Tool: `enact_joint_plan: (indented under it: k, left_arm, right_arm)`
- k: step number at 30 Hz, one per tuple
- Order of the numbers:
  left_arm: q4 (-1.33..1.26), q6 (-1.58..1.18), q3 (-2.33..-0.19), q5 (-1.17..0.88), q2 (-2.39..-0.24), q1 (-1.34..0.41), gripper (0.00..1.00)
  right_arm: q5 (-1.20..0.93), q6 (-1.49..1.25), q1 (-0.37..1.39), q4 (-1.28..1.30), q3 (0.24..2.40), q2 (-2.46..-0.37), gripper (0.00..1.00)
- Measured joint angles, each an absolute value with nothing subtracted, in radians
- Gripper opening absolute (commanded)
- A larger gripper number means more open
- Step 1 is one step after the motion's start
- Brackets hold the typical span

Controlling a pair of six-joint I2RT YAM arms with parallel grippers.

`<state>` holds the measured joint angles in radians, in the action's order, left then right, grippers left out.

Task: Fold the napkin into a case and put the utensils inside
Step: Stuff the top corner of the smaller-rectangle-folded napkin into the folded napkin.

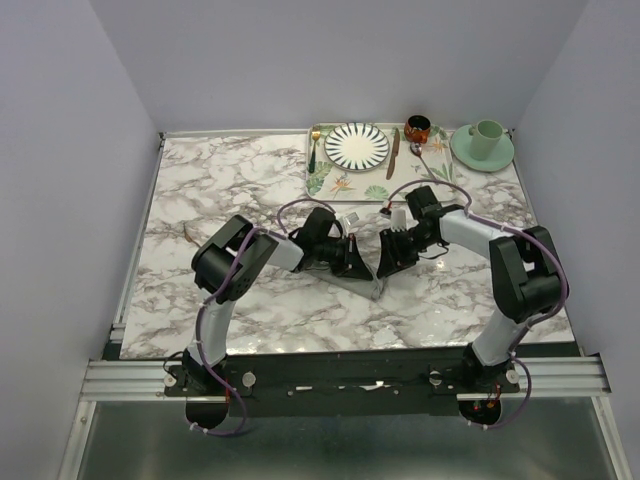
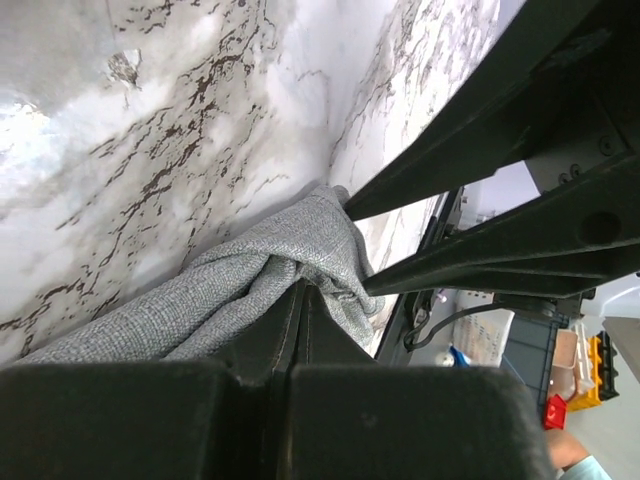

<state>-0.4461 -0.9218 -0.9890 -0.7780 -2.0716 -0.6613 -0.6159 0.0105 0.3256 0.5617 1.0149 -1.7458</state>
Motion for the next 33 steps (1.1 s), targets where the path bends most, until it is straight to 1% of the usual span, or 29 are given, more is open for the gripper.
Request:
enact_joint_plan:
  k: [4, 8, 15, 20, 33]
  left_arm:
    - [-0.453, -0.908, -0.978, -0.768, -2.056, -0.661, 0.0]
    - [-0.489, -0.91, -0.951, -0.766, -2.041, -0.659, 0.0]
    - [-0.588, -0.952, -0.903, -0.768, -2.018, -0.659, 0.0]
    - [-0.633, -0.977, -0.898, -0.772, -2.012, -0.666, 0.0]
    - [-0.641, -0.992, -0.888, -0.772, -2.012, -0.677, 0.0]
  right_arm:
    - [-0.617, 0.01, 0.318, 0.583, 1.015, -1.718, 0.36]
    - [-0.627, 0.01, 0.315, 0.589, 1.016, -1.695, 0.34]
    - [-0.637, 0.01, 0.314, 0.595, 1.02, -1.699, 0.33]
    - [-0.645, -0.011, 0.303, 0.593, 1.029, -1.755, 0.34]
    - [-0.701, -0.034, 0.259, 0.595, 1.029, -1.78, 0.36]
